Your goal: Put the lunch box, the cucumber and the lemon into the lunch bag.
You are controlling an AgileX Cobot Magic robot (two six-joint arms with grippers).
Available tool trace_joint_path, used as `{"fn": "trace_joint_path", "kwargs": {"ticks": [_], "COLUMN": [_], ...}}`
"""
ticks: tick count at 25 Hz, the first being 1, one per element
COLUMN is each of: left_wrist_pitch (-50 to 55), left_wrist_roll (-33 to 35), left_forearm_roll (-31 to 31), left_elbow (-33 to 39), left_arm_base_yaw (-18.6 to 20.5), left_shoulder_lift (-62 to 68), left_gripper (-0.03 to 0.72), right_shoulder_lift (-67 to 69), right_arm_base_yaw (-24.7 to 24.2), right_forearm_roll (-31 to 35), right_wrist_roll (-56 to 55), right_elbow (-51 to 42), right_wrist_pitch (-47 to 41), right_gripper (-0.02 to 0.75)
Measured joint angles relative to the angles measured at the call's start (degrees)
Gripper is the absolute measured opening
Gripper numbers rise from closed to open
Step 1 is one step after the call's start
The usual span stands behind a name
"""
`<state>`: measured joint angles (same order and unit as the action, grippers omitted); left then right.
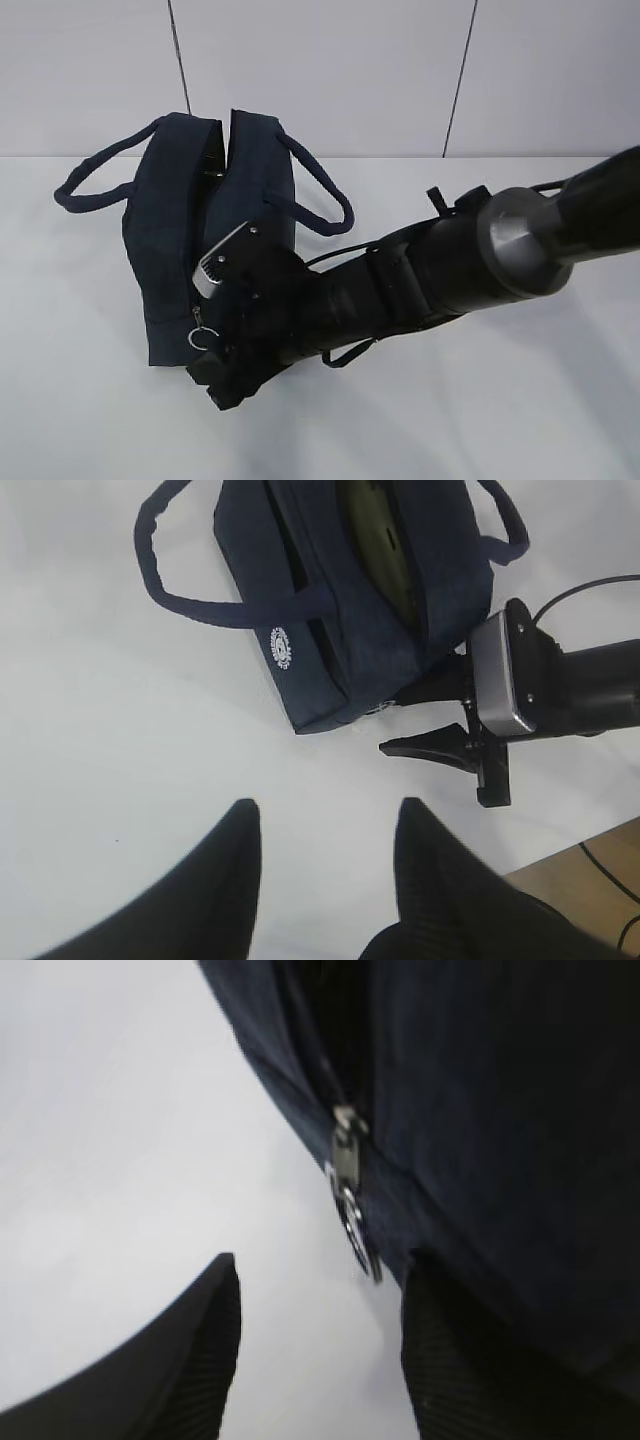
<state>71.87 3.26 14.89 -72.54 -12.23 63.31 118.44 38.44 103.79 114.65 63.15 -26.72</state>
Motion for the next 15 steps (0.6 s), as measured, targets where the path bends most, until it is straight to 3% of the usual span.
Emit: {"fn": "trace_joint_path", "kwargs": {"ticks": [15], "left_wrist_pitch": [0.00], "left_wrist_roll": [0.00], "left_forearm_roll": [-1.39], "left_elbow": [0.00], "left_arm_base_yaw": [0.00], "left_shoulder_lift": [0.00], "left_gripper": [0.315], "right_shoulder_lift": [2.05], "right_arm_base_yaw": [0.00], "right_forearm_roll": [0.00], "right_wrist_roll": [-0.31], "right_elbow": [2.79], "right_wrist_pitch": [-1.89], "right_gripper": [0.375]}}
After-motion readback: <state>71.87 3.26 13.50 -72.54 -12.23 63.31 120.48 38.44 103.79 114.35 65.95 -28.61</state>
